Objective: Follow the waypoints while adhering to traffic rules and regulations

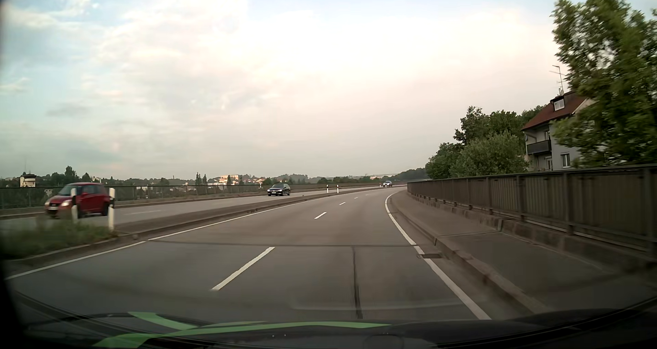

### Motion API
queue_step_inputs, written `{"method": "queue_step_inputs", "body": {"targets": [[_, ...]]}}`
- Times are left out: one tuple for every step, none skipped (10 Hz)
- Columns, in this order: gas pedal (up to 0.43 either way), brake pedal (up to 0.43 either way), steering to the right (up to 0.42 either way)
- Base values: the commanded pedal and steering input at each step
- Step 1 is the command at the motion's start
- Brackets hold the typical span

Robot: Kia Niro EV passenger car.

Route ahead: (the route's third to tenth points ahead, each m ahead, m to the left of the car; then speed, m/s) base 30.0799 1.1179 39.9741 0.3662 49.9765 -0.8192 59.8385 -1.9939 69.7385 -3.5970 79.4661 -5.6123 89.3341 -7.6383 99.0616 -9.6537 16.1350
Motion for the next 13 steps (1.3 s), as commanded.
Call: {"method": "queue_step_inputs", "body": {"targets": [[0.087, 0.0, 0.003], [0.087, 0.0, 0.005], [0.087, 0.0, 0.006], [0.087, 0.0, 0.007], [0.087, 0.0, 0.007], [0.087, 0.0, 0.009], [0.087, 0.0, 0.011], [0.087, 0.0, 0.012], [0.087, 0.0, 0.012], [0.087, 0.0, 0.013], [0.087, 0.0, 0.013], [0.087, 0.0, 0.013], [0.087, 0.0, 0.013]]}}
